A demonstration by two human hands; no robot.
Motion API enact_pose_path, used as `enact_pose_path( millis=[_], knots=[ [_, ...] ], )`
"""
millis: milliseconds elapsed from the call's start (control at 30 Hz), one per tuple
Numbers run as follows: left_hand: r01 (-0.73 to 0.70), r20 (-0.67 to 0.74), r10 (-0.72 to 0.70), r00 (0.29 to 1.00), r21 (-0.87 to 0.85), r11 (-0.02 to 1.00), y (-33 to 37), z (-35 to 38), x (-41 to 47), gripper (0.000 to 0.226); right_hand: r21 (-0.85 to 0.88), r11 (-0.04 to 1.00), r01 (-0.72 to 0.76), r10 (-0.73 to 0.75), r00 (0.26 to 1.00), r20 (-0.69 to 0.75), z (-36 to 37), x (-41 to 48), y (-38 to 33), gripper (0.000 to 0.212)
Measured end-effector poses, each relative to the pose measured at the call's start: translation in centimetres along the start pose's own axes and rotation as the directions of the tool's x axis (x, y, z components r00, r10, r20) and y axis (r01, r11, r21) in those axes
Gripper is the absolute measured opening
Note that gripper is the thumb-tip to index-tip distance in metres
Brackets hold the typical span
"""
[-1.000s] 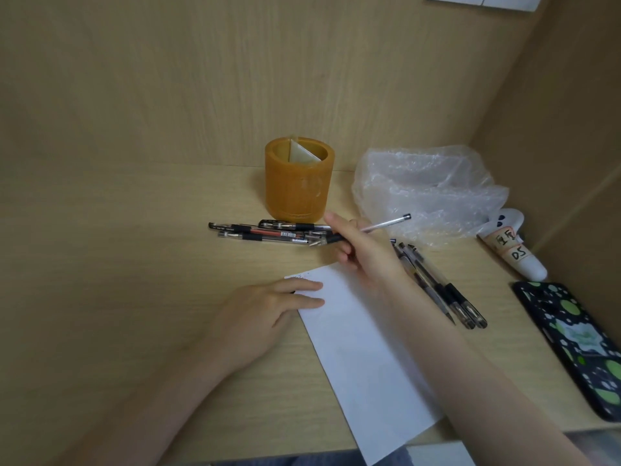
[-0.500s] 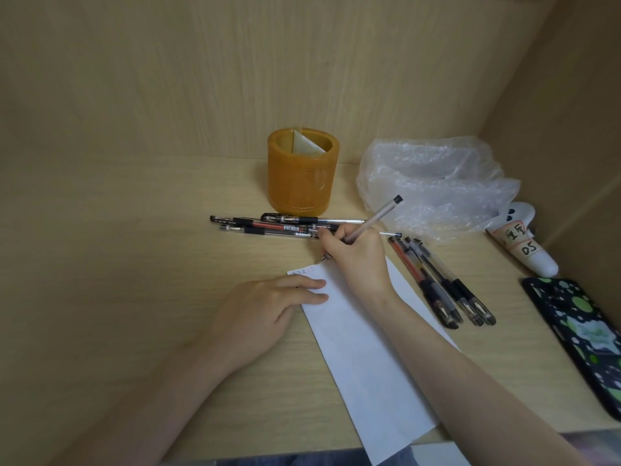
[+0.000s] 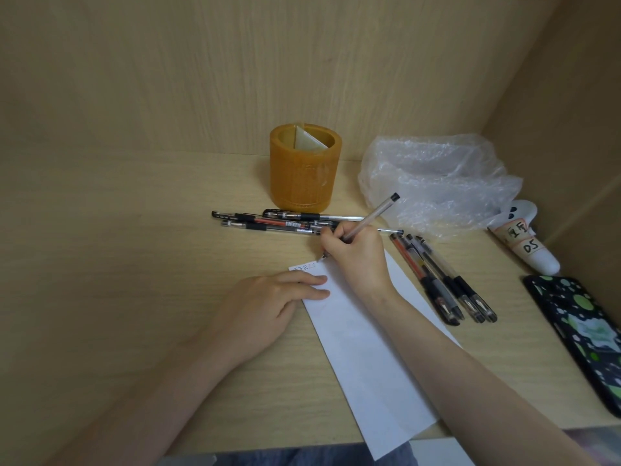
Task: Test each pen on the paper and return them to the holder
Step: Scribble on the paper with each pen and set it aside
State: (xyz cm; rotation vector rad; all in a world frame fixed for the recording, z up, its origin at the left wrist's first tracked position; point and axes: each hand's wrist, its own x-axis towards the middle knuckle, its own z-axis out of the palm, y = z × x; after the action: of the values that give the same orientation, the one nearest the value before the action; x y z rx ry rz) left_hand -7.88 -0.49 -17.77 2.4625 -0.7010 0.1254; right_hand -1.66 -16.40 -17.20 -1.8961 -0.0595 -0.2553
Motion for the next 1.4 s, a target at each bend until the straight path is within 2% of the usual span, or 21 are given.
enact_pose_path(
  millis=[600, 1200, 1400],
  knots=[
    [0.007, 0.004, -0.007, 1.000, -0.010, 1.000, -0.08, 0.01, -0.05, 0.050, -0.036, 0.999, 0.006, -0.006, 1.000, 0.018, -0.02, -0.12, -0.07, 0.033],
    [-0.001, -0.011, 0.001, 1.000, -0.004, 1.000, -0.12, 0.14, -0.10, 0.061, -0.034, 0.999, 0.025, -0.024, 0.999, 0.023, -0.07, -0.20, 0.01, 0.032],
    [0.005, -0.024, -0.006, 1.000, -0.009, 1.000, -0.14, 0.04, -0.21, 0.049, -0.030, 0.999, 0.038, -0.038, 0.999, 0.020, -0.14, -0.18, -0.01, 0.035]
  ],
)
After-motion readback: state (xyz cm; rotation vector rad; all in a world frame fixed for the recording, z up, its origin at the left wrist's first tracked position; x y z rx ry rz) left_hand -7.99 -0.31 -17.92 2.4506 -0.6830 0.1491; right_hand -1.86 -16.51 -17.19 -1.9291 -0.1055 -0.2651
